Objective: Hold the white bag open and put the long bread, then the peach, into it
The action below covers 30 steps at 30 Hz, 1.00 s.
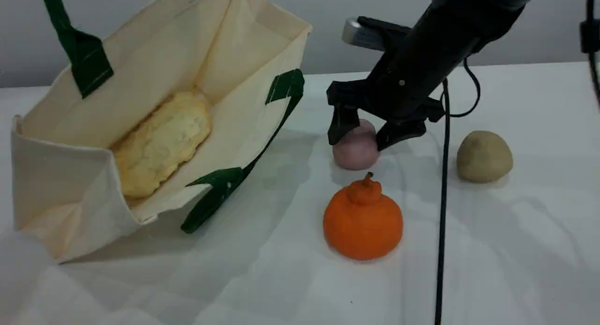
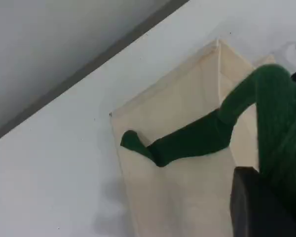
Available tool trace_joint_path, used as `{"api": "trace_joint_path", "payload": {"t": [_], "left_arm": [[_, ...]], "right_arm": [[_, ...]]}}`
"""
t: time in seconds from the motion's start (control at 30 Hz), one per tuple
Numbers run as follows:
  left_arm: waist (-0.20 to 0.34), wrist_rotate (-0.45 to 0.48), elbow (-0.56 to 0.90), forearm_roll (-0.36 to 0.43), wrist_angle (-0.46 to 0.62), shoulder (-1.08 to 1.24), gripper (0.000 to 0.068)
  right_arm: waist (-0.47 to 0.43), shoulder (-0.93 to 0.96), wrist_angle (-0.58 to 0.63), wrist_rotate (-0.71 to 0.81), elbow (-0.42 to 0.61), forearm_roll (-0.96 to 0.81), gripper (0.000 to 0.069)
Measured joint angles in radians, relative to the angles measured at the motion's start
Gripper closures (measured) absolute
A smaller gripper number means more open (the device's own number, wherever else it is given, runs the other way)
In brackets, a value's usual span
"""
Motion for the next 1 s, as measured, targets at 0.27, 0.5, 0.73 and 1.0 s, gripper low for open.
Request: {"api": "trace_joint_path", "payload": {"t": [0.27,0.5,0.73,1.0], "left_arm": [[0.000,0.000,0.000,0.000,0.000,0.000,0.0586],[0.000,0.000,0.000,0.000,0.000,0.000,0.0586],[0.000,0.024,0.000,0.000,0.000,0.000,0.0586],[0.000,0.024,0.000,-0.002,0.000,0.000,0.0586]], "right_arm": [[0.002,0.003,-0.026,0.001,0.000,-0.034,0.0225],[0.003,0.003,-0.027,0.005,0.000,-0.097,0.0388],[-0.010,-0.008,0.000,-0.030,0.000,-0.128,0.0388],[-0.074,-0.147,0.130,0.001,0.001,-0.206,0.0391]]}}
